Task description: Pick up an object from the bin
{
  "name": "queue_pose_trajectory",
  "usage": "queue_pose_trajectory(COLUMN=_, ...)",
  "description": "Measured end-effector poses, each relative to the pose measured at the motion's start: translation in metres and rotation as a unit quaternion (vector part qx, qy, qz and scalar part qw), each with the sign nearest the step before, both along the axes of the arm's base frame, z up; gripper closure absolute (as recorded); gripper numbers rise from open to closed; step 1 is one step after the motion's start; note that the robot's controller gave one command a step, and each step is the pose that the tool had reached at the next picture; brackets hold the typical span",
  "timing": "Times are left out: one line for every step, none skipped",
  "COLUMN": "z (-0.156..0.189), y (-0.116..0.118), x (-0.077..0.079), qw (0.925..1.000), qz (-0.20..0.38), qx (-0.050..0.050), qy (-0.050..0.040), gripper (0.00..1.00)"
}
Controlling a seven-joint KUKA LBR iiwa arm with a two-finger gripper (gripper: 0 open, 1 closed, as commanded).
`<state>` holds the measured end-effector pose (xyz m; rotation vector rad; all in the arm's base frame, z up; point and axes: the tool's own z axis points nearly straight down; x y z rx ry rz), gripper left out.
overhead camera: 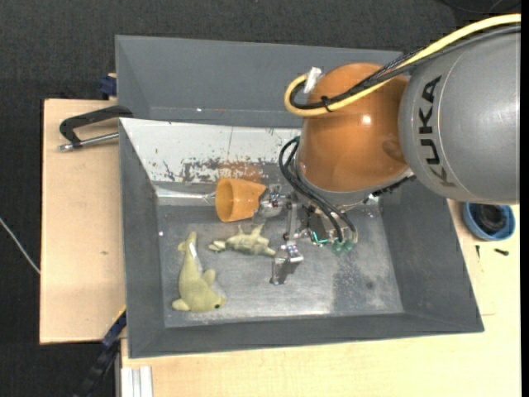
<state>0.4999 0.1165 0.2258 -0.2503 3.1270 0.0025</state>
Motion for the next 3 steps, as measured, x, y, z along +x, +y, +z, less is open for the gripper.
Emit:
queue_pose_trajectory(z=-0.154, y=0.015, x=0.047, qw=0.9994, qz=-0.034, qx=0.001, qy=0.0004, gripper=0.00)
queue_pose_trajectory(z=-0.152, y=0.014, x=0.047, qw=0.9994, qz=-0.035, qx=0.001, qy=-0.0009, gripper=1.00)
queue_pose_trajectory(z=-0.014, y=0.019, x=0.038, qw=0.9985, qz=0.054, qx=0.001, qy=-0.0043, gripper=1.00)
